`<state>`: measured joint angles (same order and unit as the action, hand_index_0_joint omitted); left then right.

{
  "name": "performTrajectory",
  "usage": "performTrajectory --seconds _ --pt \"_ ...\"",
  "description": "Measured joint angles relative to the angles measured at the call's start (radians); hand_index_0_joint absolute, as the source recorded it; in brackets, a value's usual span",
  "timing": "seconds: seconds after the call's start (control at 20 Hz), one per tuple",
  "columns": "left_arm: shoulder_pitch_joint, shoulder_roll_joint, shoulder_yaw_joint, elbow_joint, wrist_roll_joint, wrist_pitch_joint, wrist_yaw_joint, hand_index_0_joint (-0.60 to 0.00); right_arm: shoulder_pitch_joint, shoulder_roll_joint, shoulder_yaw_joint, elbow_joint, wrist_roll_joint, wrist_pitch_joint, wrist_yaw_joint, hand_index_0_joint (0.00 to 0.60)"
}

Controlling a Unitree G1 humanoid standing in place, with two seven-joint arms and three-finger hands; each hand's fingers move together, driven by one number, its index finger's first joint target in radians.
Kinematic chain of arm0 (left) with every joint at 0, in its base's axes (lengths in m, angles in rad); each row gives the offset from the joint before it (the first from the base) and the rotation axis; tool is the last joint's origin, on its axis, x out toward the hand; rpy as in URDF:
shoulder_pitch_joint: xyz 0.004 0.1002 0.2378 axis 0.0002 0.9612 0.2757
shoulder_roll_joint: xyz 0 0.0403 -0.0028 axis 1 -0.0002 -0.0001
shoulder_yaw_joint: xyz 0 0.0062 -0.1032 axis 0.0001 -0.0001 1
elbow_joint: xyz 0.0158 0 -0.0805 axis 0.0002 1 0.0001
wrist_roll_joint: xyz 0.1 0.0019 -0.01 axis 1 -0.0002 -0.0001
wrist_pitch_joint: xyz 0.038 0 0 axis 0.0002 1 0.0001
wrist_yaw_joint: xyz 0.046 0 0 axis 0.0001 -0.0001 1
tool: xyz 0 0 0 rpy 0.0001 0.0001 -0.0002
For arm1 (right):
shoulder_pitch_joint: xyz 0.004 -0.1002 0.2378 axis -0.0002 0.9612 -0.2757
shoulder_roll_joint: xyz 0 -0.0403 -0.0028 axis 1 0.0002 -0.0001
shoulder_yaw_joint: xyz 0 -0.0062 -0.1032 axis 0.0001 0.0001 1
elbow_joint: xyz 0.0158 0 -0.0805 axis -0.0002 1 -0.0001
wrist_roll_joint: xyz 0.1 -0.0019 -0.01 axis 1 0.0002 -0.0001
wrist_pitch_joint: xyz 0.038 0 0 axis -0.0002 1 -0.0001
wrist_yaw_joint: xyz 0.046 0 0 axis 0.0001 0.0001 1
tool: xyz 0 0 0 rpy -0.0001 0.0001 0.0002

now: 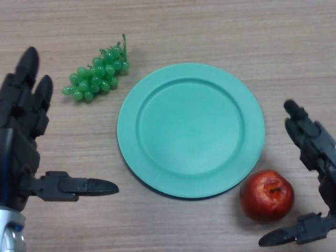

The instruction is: Pick up the red apple and place it on the plate

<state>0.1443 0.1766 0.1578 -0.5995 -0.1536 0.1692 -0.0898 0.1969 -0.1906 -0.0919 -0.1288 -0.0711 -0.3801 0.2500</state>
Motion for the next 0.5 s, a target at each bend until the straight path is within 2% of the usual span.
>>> performTrajectory --seconds 0.15,0.25,0.4,0.5 --pt "0.004 0.000 -0.002 -0.004 0.034 0.000 0.006 0.000 -0.033 -0.001 0.014 0.122 -0.048 -0.086 -0.130 0.000" --pt "0.018 0.000 -0.013 -0.003 0.034 -0.001 0.006 0.000 -0.048 -0.002 0.015 0.169 -0.048 -0.135 -0.163 0.000" --pt "0.030 0.000 -0.024 0.001 0.033 -0.002 0.006 0.000 -0.044 -0.003 0.038 0.192 -0.050 -0.131 -0.170 0.000" --pt "0.029 0.000 -0.024 0.000 0.031 -0.002 0.006 0.000 -0.055 -0.012 0.043 0.208 -0.091 -0.116 -0.170 0.200"
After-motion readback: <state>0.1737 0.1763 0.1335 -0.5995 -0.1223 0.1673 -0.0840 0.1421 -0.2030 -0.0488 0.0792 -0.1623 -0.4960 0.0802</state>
